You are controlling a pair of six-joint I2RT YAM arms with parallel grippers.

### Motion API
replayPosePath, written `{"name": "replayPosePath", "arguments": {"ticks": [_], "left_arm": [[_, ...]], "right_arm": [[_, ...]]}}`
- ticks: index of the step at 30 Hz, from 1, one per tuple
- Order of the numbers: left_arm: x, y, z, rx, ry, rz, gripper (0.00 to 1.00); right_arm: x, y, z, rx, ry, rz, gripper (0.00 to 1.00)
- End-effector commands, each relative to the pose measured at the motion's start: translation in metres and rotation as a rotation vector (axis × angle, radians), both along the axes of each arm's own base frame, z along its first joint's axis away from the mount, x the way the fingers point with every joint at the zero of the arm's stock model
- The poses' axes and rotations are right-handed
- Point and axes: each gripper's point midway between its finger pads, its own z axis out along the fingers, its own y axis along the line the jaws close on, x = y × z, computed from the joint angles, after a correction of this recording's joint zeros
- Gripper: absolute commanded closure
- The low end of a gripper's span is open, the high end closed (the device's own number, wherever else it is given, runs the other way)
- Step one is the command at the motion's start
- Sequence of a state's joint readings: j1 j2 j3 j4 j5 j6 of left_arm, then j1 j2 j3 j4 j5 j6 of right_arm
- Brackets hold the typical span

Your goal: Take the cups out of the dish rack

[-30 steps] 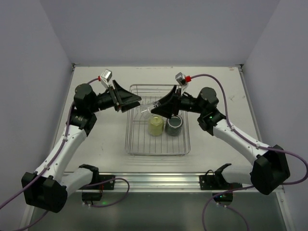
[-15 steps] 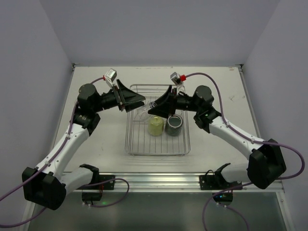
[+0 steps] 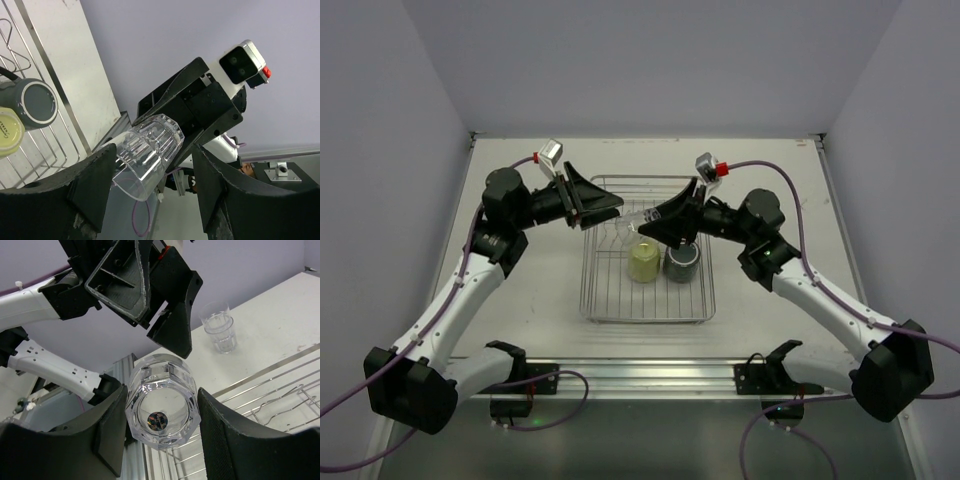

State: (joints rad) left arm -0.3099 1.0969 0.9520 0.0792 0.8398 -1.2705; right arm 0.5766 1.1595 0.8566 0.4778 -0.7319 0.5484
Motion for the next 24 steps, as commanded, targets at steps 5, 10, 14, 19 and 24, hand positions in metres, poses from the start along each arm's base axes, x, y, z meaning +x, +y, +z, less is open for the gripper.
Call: {"name": "replayPosePath", "arguments": {"ticks": [5,10,14,19,24], "left_arm": [[-0.009,-0.001,0.014,-0.001,-0.036,-0.027,0.34],[-0.013,0.0,0.018,-0.006,-0.042,-0.036,0.34],[-0.015,-0.001,0.015,-0.006,-0.034,-0.047,0.34],[-0.016,-0.001,0.017,-0.007,-0.039,-0.05,0.34],[-0.018,-0.001,0.015,-0.006,-0.036,-0.058,0.34]], "right_arm": [[0.017,-0.004,0.013,0.02,-0.036,-0.092,1.0],[0.023,-0.003,0.017,0.024,-0.041,-0.115,1.0],[0.026,-0.003,0.019,0.029,-0.043,-0.129,1.0],[0.031,0.0,0.018,0.03,-0.04,-0.127,1.0],[0.032,0.003,0.025,0.05,-0.047,-0.119,1.0]]}}
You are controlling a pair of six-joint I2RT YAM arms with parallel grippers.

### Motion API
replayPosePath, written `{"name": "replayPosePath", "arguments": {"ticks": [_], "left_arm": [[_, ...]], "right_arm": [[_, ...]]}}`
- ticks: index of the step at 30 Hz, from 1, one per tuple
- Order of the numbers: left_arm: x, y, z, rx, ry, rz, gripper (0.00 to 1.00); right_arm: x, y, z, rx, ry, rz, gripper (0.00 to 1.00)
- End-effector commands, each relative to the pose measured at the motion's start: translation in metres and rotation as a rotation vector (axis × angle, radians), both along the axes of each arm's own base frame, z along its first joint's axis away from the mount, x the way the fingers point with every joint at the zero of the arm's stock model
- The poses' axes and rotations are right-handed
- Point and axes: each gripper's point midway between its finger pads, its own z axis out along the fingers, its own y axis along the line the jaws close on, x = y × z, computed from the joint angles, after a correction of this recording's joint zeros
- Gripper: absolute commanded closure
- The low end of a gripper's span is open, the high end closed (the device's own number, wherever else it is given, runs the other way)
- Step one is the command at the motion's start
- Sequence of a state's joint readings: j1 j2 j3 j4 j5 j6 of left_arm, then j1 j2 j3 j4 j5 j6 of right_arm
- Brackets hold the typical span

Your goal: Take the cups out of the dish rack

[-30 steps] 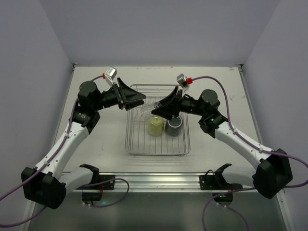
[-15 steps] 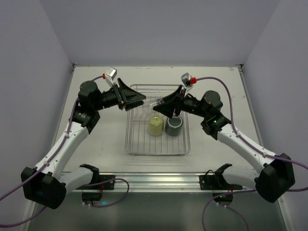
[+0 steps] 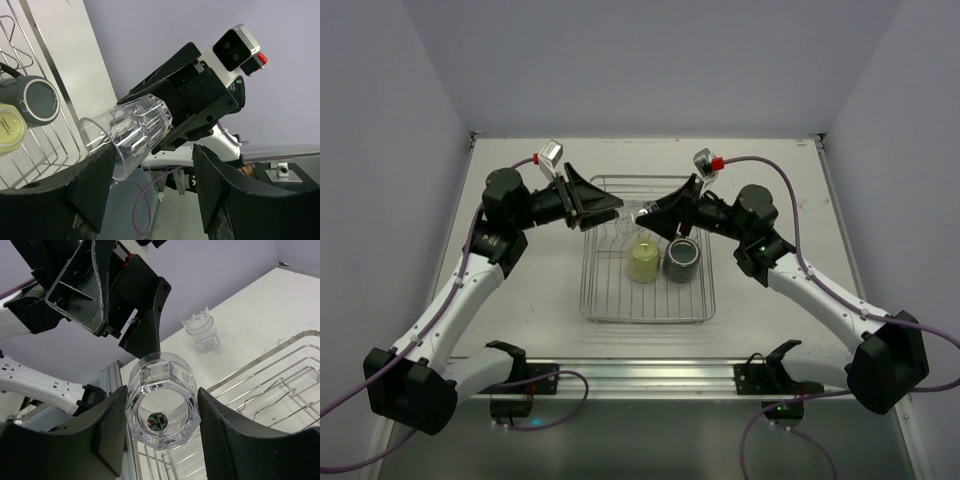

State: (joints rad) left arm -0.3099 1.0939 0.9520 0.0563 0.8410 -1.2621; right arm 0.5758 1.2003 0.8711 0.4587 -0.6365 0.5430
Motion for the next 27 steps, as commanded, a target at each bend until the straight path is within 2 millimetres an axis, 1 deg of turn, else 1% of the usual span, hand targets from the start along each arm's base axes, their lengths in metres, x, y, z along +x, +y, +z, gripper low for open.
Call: {"name": "replayPosePath", "arguments": {"ticks": [1,6,8,9,10,12,13,14,15,16,18,20,22,24,25,26,27], "left_arm": [[-0.017,-0.001,0.017,-0.018,-0.046,-0.064,0.34],[-0.02,-0.002,0.02,-0.042,-0.036,-0.081,0.33],[-0.022,-0.003,0.023,-0.062,-0.032,-0.088,0.33],[-0.023,-0.003,0.024,-0.069,-0.03,-0.092,0.34],[-0.025,-0.003,0.029,-0.086,-0.055,-0.103,0.34],[-0.027,-0.003,0.028,-0.12,-0.018,-0.112,0.34],[-0.029,-0.003,0.035,-0.144,-0.053,-0.118,0.34],[-0.03,-0.003,0.032,-0.166,-0.016,-0.12,0.36],[-0.031,-0.003,0.033,-0.179,-0.017,-0.123,0.37],[-0.031,-0.002,0.036,-0.191,-0.035,-0.125,0.38],[-0.03,-0.003,0.034,-0.197,-0.017,-0.125,0.4],[-0.03,-0.003,0.036,-0.209,-0.02,-0.125,0.43],[-0.029,-0.002,0.037,-0.221,-0.022,-0.117,0.47],[-0.027,-0.002,0.037,-0.231,-0.009,-0.108,0.48],[-0.026,-0.002,0.038,-0.238,-0.016,-0.1,0.53],[-0.025,-0.002,0.038,-0.243,-0.009,-0.097,0.54],[-0.025,-0.001,0.038,-0.245,-0.009,-0.091,0.55]], "right_arm": [[0.007,0.002,0.036,0.063,-0.09,-0.017,1.0],[0.012,0.008,0.038,0.073,-0.087,-0.004,1.0],[0.012,0.01,0.041,0.086,-0.093,0.01,1.0],[0.015,0.012,0.038,0.086,-0.085,0.015,1.0],[0.015,0.013,0.038,0.092,-0.08,0.023,1.0],[0.013,0.016,0.041,0.11,-0.092,0.044,1.0],[0.014,0.018,0.036,0.117,-0.065,0.057,1.0],[0.013,0.019,0.035,0.125,-0.062,0.069,1.0],[0.011,0.02,0.039,0.143,-0.083,0.084,1.0],[0.012,0.023,0.032,0.145,-0.061,0.096,1.0],[0.009,0.023,0.031,0.165,-0.073,0.113,1.0],[0.008,0.024,0.03,0.183,-0.076,0.127,1.0],[0.004,0.024,0.026,0.187,-0.068,0.144,1.0],[0.001,0.023,0.026,0.197,-0.074,0.15,1.0],[0.0,0.023,0.026,0.2,-0.073,0.153,1.0],[-0.001,0.022,0.027,0.208,-0.083,0.153,1.0],[-0.002,0.021,0.025,0.208,-0.081,0.155,1.0]]}}
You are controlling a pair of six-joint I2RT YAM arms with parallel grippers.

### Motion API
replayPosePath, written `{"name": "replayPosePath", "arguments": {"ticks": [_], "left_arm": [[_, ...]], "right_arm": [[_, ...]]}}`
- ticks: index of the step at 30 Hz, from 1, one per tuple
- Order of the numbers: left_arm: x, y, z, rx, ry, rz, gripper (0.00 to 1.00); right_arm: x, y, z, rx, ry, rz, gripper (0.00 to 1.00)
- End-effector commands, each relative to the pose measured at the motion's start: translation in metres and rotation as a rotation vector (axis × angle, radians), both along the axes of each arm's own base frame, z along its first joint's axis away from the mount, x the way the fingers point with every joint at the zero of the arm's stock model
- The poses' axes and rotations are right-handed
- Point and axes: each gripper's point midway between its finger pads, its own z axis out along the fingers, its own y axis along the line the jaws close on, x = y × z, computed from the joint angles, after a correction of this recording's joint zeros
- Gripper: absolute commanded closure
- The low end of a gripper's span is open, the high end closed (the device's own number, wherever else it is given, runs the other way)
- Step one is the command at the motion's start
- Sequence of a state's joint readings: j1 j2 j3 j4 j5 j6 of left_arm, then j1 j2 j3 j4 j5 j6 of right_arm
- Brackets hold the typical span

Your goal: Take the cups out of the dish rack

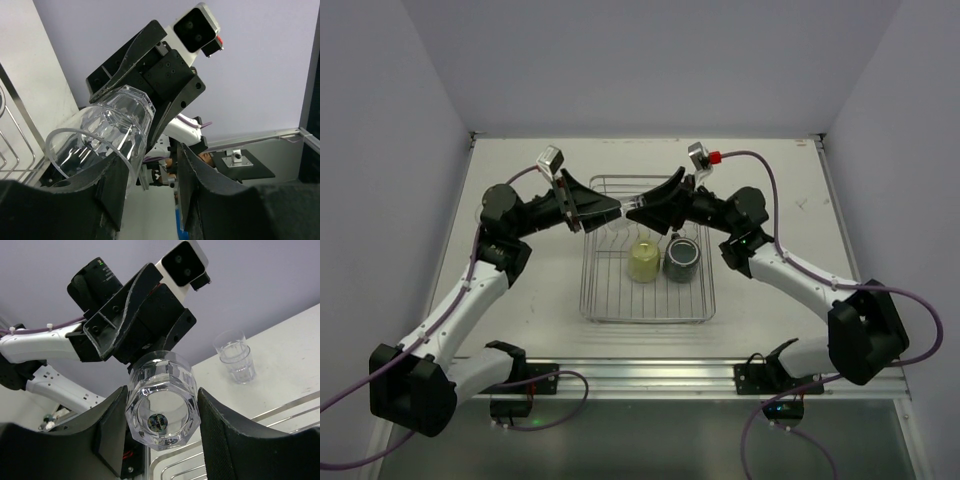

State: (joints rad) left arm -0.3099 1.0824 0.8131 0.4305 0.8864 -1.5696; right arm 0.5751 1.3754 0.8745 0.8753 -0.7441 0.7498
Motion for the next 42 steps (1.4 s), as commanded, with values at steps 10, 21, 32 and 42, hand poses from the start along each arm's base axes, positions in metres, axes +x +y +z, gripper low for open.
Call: {"name": "replayPosePath", "arguments": {"ticks": [10,21,32,42], "left_arm": [[-0.005,-0.002,0.019,-0.056,-0.028,-0.001,0.56],[0.006,-0.007,0.008,-0.038,0.001,0.003,0.95],[0.022,-0.01,-0.007,0.084,-0.04,0.038,1.0],[0.067,0.043,-0.021,0.341,-0.072,0.213,1.0]], "right_arm": [[-0.012,0.004,0.003,0.044,-0.059,0.078,1.0],[-0.016,0.008,0.004,0.036,-0.067,0.094,1.0],[-0.01,-0.006,0.003,-0.035,-0.019,-0.037,0.01],[-0.005,-0.036,-0.018,-0.196,0.065,-0.236,0.01]]}}
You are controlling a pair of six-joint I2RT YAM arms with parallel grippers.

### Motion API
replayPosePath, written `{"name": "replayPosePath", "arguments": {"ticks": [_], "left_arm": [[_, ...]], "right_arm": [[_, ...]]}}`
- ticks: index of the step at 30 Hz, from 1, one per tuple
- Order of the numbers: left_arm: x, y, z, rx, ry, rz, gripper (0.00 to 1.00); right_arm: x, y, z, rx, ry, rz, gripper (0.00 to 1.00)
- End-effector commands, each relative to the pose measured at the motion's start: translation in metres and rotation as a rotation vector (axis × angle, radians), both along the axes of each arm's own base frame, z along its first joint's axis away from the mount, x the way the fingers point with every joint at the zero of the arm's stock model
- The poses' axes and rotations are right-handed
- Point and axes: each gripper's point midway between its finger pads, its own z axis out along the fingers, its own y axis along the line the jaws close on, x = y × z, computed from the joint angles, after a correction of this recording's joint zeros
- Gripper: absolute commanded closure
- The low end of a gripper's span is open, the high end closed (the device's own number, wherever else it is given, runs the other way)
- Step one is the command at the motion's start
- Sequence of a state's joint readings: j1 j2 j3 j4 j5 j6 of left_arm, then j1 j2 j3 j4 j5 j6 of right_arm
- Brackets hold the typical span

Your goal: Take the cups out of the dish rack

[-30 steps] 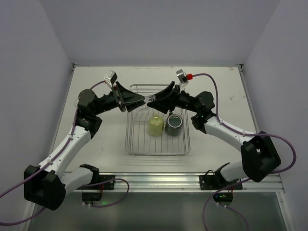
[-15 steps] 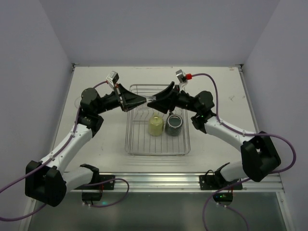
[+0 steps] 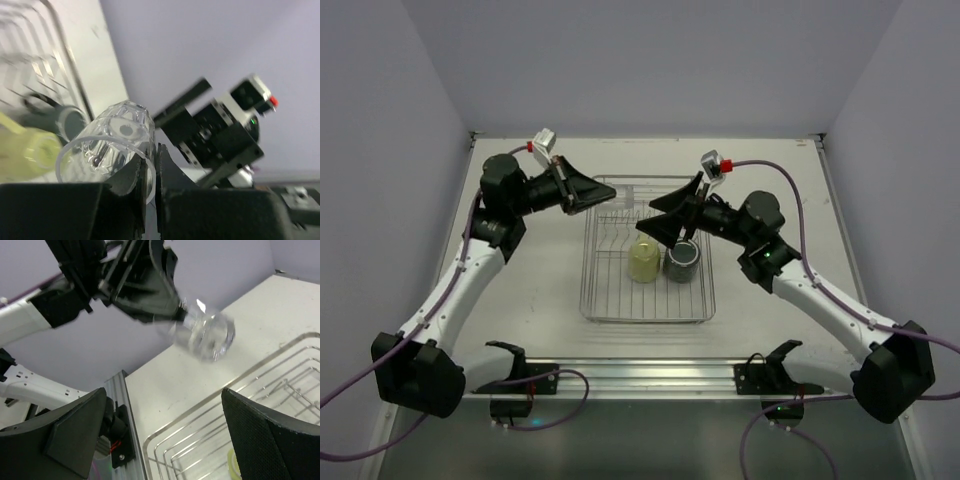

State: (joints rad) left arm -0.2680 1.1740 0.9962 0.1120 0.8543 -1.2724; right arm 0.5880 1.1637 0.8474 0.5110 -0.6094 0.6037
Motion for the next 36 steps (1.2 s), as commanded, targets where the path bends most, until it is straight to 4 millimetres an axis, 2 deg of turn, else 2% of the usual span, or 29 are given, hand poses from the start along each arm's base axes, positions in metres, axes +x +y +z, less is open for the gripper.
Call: {"name": "replayPosePath", "arguments": {"ticks": [1,2,3,4,5,6,7,8,10,12,17,21,28,32,33,36], "left_arm": [[0.035,0.049,-0.012,0.255,-0.096,0.16,1.0],[0.039,0.068,-0.037,0.348,0.021,0.202,1.0],[0.054,0.086,-0.024,0.444,-0.025,0.302,1.0],[0.058,0.098,-0.03,0.552,-0.06,0.325,1.0],[0.057,0.11,-0.046,0.636,0.007,0.347,1.0],[0.064,0.124,-0.048,0.709,0.002,0.41,1.0],[0.067,0.132,-0.045,0.758,-0.028,0.426,1.0],[0.066,0.14,-0.055,0.812,0.007,0.437,1.0],[0.071,0.153,-0.058,0.892,-0.007,0.463,1.0],[0.074,0.167,-0.07,0.973,0.034,0.49,1.0],[0.081,0.174,-0.089,1.03,0.057,0.488,1.0],[0.086,0.188,-0.103,1.106,0.08,0.527,1.0],[0.093,0.192,-0.158,1.218,0.179,0.432,1.0],[0.098,0.192,-0.156,1.228,0.158,0.463,1.0],[0.099,0.198,-0.152,1.251,0.159,0.497,1.0],[0.104,0.212,-0.13,1.279,0.131,0.595,1.0]], "right_arm": [[0.013,-0.016,-0.016,-0.097,0.053,-0.143,0.01],[0.011,-0.02,-0.02,-0.12,0.077,-0.158,0.01],[0.011,-0.023,-0.021,-0.133,0.077,-0.171,0.01],[0.012,-0.026,-0.021,-0.139,0.082,-0.192,0.01],[0.01,-0.029,-0.022,-0.152,0.091,-0.198,0.01],[0.008,-0.031,-0.02,-0.157,0.086,-0.202,0.01],[0.007,-0.032,-0.019,-0.161,0.087,-0.205,0.01],[0.007,-0.035,-0.019,-0.167,0.093,-0.217,0.01],[0.005,-0.038,-0.016,-0.173,0.08,-0.224,0.01],[0.005,-0.04,-0.018,-0.19,0.085,-0.232,0.01],[0.008,-0.04,-0.026,-0.213,0.094,-0.239,0.01],[0.011,-0.038,-0.037,-0.235,0.114,-0.237,0.01],[0.01,-0.038,-0.046,-0.246,0.129,-0.233,0.01],[0.01,-0.04,-0.05,-0.253,0.132,-0.24,0.01],[0.01,-0.04,-0.051,-0.254,0.133,-0.24,0.01],[0.01,-0.039,-0.056,-0.26,0.142,-0.237,0.01]]}}
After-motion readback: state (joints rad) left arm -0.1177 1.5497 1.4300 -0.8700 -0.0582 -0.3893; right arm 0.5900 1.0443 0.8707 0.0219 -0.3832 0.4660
